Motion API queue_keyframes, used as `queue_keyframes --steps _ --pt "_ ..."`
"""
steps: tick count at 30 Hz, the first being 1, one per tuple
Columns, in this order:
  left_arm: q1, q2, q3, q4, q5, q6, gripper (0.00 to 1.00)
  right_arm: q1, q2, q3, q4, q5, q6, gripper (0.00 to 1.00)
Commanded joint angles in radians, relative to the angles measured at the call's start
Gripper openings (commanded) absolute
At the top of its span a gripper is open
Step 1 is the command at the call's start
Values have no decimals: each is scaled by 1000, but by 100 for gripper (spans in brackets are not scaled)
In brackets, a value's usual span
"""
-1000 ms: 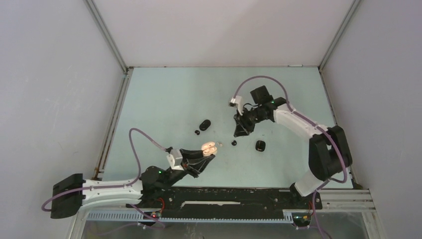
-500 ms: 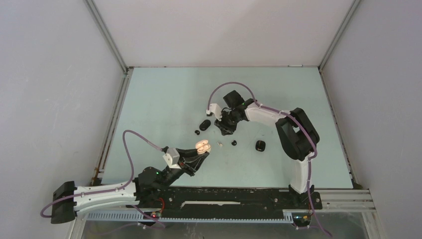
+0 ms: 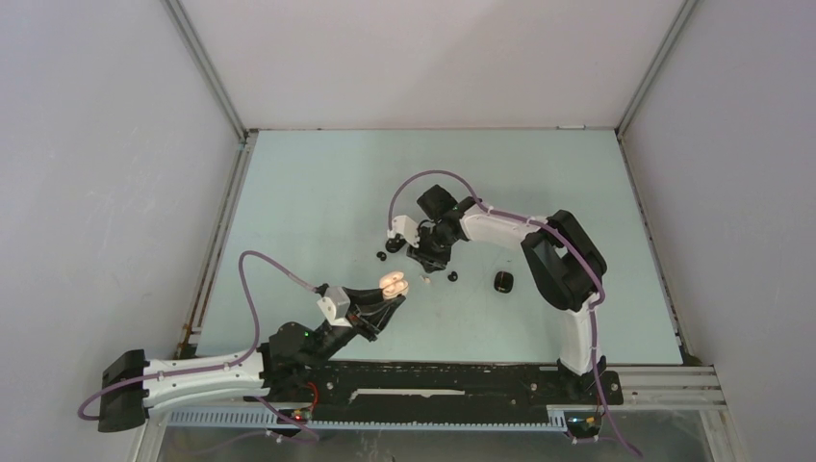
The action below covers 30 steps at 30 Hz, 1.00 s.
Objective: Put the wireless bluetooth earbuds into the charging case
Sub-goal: Pick up the earbud from the center of the board.
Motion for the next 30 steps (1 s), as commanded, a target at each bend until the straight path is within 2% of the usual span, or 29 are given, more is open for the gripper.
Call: queue_keyframes --steps 1,12,22,30 --pt "4 1 -2 28 21 17 0 25 -25 -10 -61 -2 -35 32" --pt "4 22 12 32 43 19 0 103 -85 -70 -50 -20 35 31" --pt "4 47 21 32 58 19 0 125 -134 -146 -59 -61 61 32" --pt "4 45 23 32 61 18 0 146 -159 -146 -78 -115 -12 34"
